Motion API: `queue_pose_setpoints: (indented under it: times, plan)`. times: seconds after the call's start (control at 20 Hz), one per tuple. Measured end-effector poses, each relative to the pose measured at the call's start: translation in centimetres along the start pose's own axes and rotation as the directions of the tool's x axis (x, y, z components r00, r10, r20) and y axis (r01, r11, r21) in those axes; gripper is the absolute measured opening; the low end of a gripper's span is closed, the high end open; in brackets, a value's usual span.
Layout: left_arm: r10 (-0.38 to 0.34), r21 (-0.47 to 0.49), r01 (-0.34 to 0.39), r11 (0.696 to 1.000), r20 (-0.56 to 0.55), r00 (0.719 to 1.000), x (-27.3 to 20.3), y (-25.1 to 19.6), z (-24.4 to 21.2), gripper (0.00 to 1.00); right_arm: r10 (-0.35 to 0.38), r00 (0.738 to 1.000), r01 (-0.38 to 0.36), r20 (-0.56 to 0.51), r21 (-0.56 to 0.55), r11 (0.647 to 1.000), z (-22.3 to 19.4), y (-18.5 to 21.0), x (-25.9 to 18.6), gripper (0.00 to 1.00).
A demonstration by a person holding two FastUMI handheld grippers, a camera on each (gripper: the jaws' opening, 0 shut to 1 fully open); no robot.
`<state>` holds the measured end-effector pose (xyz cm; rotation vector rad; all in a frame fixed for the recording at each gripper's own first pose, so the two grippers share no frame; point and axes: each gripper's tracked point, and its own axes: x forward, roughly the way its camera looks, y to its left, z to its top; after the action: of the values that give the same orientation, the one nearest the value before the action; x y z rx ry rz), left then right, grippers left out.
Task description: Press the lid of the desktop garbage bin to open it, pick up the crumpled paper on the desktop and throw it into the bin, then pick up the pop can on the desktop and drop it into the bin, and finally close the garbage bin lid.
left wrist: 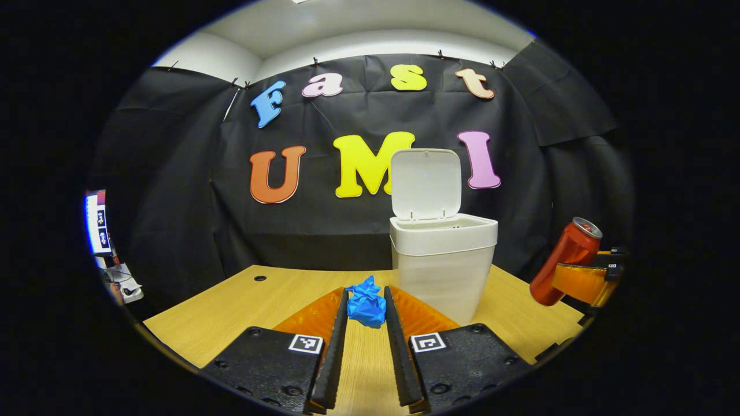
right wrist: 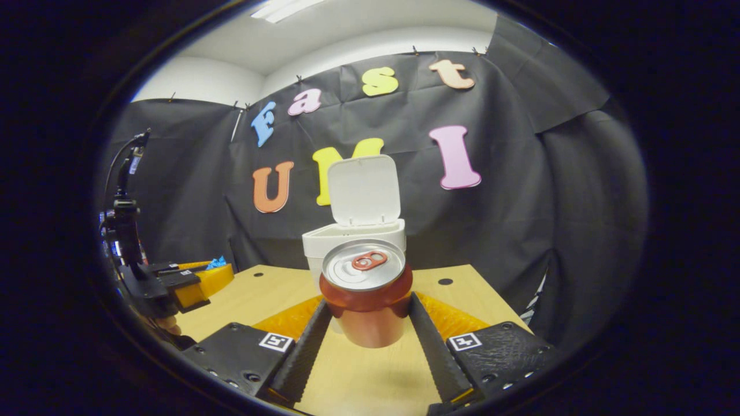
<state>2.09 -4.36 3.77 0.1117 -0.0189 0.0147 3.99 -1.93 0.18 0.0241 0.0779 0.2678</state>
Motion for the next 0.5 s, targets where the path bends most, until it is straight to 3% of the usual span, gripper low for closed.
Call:
queue_pose_setpoints:
  times: [0.3,0.4,0.45,0.5]
  plan:
    - [-0.033,0.003,0.033,0.999,-0.001,0.999,3.3,-2.6,2.5,0.41,0.044,0.999,-0.045,-0.015,-0.048,0.998,-0.8,-0.2,-0.2,0.82]
    - [-0.036,-0.006,0.036,0.999,0.025,0.999,4.6,-3.5,4.6,0.41,0.023,1.0,-0.023,-0.016,-0.03,0.999,-0.6,-1.5,-0.1,0.82]
    - [-0.037,0.007,0.037,0.999,0.043,0.998,5.3,-4.0,5.7,0.46,0.015,1.0,-0.015,-0.007,-0.009,1.0,-0.2,-2.0,-0.1,0.83]
    - [-0.034,0.017,0.033,0.999,0.061,0.998,6.0,-4.4,6.8,0.41,0.021,1.0,-0.021,-0.005,0.002,1.0,-0.1,-2.0,-0.3,0.82]
